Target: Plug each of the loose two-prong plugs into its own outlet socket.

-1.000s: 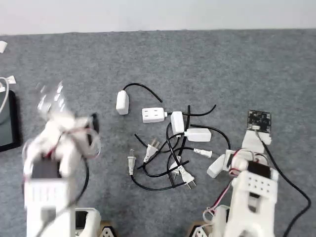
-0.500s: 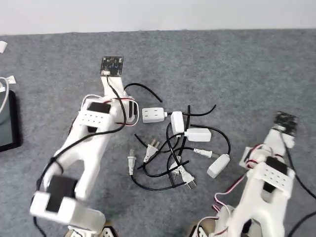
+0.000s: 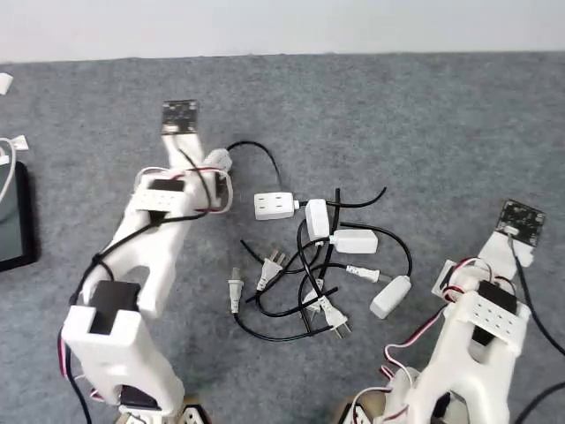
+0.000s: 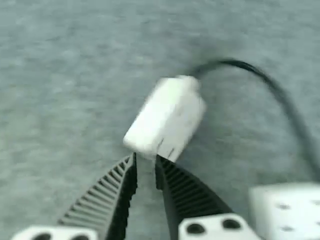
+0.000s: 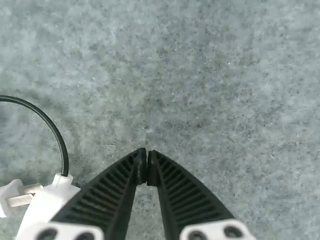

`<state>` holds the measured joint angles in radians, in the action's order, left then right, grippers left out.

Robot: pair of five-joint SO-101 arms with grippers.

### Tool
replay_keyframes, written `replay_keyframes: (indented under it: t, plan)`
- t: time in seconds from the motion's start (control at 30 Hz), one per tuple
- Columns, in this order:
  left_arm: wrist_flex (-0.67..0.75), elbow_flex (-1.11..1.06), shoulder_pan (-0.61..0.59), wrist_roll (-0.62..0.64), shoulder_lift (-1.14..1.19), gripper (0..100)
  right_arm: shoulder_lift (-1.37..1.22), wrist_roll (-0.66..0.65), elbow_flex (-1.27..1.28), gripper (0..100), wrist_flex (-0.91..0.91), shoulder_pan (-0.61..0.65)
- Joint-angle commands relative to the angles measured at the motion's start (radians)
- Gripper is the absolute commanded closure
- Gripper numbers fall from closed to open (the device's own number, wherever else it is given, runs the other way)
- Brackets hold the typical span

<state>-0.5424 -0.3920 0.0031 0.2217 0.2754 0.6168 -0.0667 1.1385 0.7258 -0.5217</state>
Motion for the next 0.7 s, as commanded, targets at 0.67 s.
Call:
replay_keyframes:
  t: [0.67]
  plan:
    - [-0.092, -0.114, 0.120, -0.324, -0.305, 83, -0.001, 0.009, -0.032, 99.0, -0.021, 0.059]
